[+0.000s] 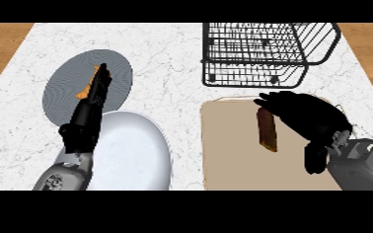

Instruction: Pick the sweet potato from the tray and place it in the tiered basket

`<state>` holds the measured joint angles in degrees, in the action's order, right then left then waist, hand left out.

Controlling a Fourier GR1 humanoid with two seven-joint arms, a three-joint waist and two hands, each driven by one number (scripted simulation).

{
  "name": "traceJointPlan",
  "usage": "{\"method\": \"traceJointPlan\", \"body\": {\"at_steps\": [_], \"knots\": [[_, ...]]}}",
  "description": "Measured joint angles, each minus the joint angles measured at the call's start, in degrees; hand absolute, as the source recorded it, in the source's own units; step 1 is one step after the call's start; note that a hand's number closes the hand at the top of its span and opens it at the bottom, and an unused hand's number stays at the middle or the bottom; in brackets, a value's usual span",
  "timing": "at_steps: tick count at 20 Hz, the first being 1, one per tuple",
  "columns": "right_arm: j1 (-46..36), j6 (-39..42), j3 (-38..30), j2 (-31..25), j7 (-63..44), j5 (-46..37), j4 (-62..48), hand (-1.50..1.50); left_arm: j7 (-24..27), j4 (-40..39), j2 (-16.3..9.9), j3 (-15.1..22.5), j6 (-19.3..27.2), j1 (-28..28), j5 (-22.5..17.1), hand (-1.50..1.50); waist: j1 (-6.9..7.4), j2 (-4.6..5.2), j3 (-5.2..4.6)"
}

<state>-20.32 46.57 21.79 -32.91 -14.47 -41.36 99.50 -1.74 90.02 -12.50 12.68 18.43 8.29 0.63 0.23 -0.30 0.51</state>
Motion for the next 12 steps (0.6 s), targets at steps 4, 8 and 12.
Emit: {"method": "traceJointPlan", "body": {"at_steps": [4,8,12], "knots": [[-0.7,1.6,-0.4,3.0,-0.9,-1.6,-1.7,-1.5,-0.3,-0.1,0.5,0.0,-0.2,0.2,0.8,0.0,0.04,0.02,0.01],[-1.3,0.5,-0.3,4.3,1.0,-4.2,-5.0,-1.5,0.2,-0.6,0.5,-0.7,-0.9,0.1,0.4,0.0,0.11,0.04,0.03],[-0.6,-0.2,-0.6,4.7,3.1,-6.5,-7.1,-1.5,-0.6,-0.3,1.0,-0.7,-1.1,0.3,1.0,0.0,0.07,0.06,0.02]]}}
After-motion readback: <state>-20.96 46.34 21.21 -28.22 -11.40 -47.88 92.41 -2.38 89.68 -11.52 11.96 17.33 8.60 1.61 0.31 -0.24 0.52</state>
